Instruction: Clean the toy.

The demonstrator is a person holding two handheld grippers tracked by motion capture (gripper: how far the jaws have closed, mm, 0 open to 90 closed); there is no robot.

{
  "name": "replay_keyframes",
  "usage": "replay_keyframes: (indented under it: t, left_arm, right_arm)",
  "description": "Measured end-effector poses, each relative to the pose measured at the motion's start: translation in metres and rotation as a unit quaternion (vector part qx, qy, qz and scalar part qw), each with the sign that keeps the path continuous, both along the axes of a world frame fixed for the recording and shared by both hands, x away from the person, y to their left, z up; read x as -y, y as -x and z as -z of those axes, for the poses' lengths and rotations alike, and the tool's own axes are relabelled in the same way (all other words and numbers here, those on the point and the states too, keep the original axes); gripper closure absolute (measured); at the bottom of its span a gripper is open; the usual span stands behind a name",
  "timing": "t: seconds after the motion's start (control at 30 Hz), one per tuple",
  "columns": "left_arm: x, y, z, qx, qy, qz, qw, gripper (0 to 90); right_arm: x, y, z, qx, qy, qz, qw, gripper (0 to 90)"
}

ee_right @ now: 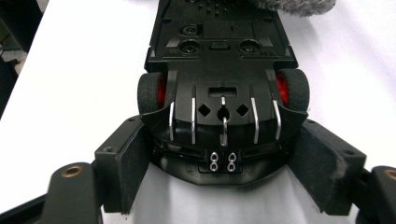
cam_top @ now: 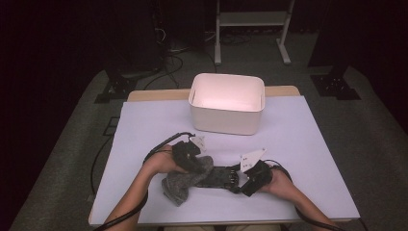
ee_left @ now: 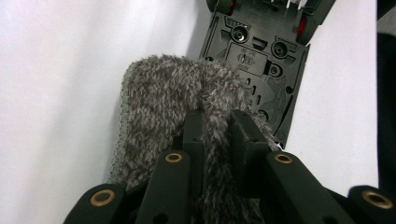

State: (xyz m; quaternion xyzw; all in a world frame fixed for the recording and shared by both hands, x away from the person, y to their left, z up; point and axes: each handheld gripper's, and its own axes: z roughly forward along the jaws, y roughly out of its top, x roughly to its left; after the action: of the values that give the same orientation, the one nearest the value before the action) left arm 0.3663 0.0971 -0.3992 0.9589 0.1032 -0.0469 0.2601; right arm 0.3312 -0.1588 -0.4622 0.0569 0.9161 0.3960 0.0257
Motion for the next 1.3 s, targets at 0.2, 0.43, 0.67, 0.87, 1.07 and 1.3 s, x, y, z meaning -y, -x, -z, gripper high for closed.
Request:
replay_keyframes:
  t: [0.2, 0.43, 0.67, 0.87, 1.07, 1.3]
  left_arm:
    - [0.011, -0.001, 0.001, -0.005, 0.019, 0.012, 0.9997, 76.6]
    - [0.023, -0.002, 0.005, -0.004, 0.015, 0.015, 0.9998, 76.6]
    - [0.022, 0.002, 0.006, -0.003, 0.019, 0.014, 0.9997, 76.6]
    - [0.022, 0.003, 0.006, -0.005, 0.02, 0.019, 0.9996, 76.6]
    - [0.024, 0.004, 0.005, -0.005, 0.015, 0.024, 0.9996, 76.5]
    - [0.023, 0.005, 0.006, -0.005, 0.017, 0.026, 0.9995, 76.0]
  right_arm:
    - [0.008, -0.005, -0.003, 0.009, 0.013, -0.007, 0.9998, 23.3]
    - [0.015, -0.011, -0.001, -0.038, -0.012, 0.018, 0.999, 21.7]
    - [0.01, -0.014, -0.007, -0.083, 0.006, 0.04, 0.9957, 16.3]
    - [0.007, -0.017, -0.019, -0.097, 0.001, 0.045, 0.9943, 15.1]
    - [0.001, -0.027, -0.032, -0.111, -0.005, 0.042, 0.993, 15.2]
    - [-0.015, -0.042, -0.031, -0.153, 0.001, 0.032, 0.9878, 17.0]
